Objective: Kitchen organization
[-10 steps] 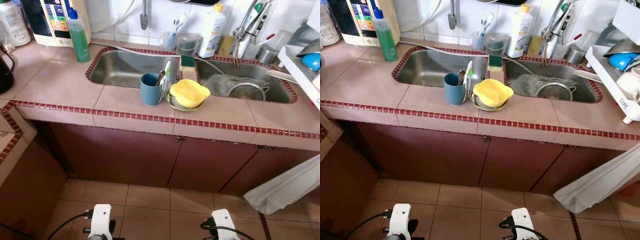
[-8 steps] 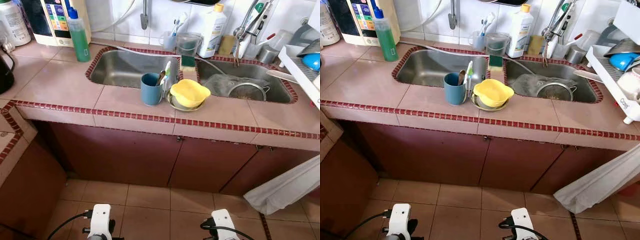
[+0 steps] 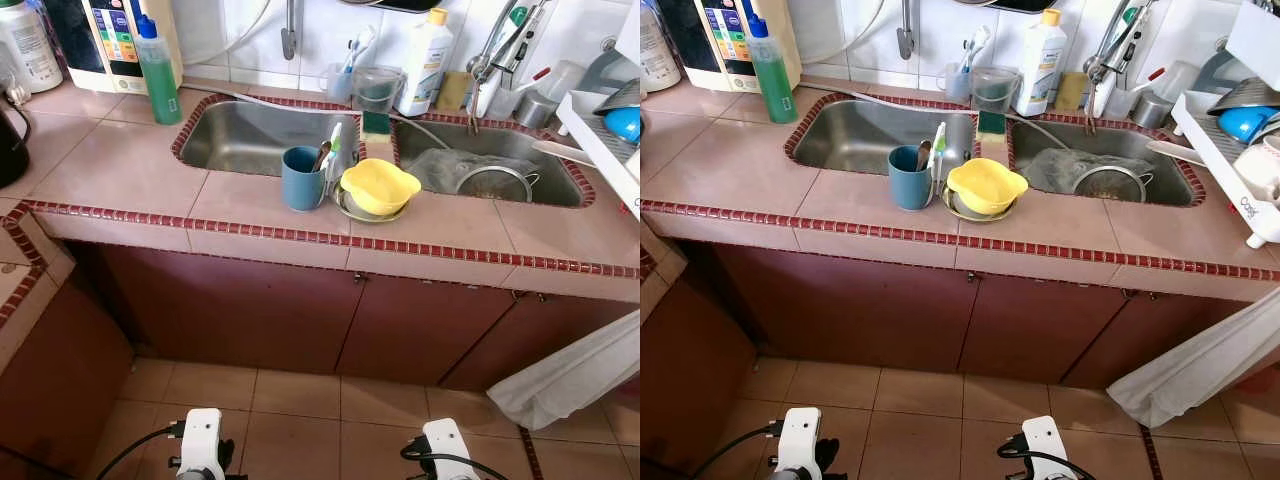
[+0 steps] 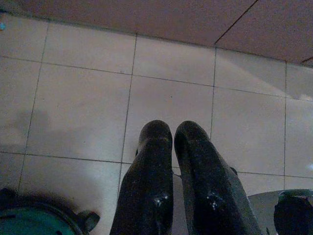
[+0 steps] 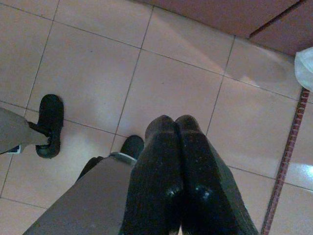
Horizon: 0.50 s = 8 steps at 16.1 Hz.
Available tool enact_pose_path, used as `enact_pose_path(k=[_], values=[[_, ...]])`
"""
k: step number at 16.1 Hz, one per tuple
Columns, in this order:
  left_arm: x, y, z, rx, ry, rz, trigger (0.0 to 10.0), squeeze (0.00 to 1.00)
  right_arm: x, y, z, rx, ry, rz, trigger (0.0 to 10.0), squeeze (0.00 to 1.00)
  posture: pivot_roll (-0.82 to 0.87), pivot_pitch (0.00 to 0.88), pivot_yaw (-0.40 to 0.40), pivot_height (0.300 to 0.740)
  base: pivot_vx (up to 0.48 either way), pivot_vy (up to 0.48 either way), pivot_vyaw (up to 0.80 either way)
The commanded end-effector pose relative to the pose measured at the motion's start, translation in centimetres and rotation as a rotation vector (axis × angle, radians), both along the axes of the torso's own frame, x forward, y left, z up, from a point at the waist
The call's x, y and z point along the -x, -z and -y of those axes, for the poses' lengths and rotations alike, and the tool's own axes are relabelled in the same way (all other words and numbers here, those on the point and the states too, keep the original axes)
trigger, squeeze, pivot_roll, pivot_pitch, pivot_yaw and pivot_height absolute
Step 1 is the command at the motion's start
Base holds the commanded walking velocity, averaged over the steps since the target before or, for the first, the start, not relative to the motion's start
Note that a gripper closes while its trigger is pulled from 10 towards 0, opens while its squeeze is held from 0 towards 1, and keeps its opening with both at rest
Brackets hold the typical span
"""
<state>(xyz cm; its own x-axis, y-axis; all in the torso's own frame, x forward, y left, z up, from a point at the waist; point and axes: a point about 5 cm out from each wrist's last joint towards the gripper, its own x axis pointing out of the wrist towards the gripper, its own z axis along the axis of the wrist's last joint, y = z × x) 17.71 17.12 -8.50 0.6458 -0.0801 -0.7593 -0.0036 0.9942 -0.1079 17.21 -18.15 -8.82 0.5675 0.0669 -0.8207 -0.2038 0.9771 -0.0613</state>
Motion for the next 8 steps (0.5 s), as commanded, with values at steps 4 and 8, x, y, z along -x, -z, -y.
enact_pose_path(k=[4, 8], values=[[0.08, 0.03, -0.05, 0.012, -0.008, -0.001, 10.0, 1.0, -0.22, -0.13, 0.25, -0.008, 0.012, 0.004, 10.0, 1.0, 0.08, 0.021, -0.071, 0.74, 0.0, 0.0, 0.0], [0.17, 0.07, -0.08, 0.012, -0.01, -0.005, 10.0, 1.0, -0.22, -0.13, 0.22, -0.009, 0.013, 0.006, 10.0, 1.0, 0.08, 0.023, -0.07, 0.74, 0.0, 0.0, 0.0]])
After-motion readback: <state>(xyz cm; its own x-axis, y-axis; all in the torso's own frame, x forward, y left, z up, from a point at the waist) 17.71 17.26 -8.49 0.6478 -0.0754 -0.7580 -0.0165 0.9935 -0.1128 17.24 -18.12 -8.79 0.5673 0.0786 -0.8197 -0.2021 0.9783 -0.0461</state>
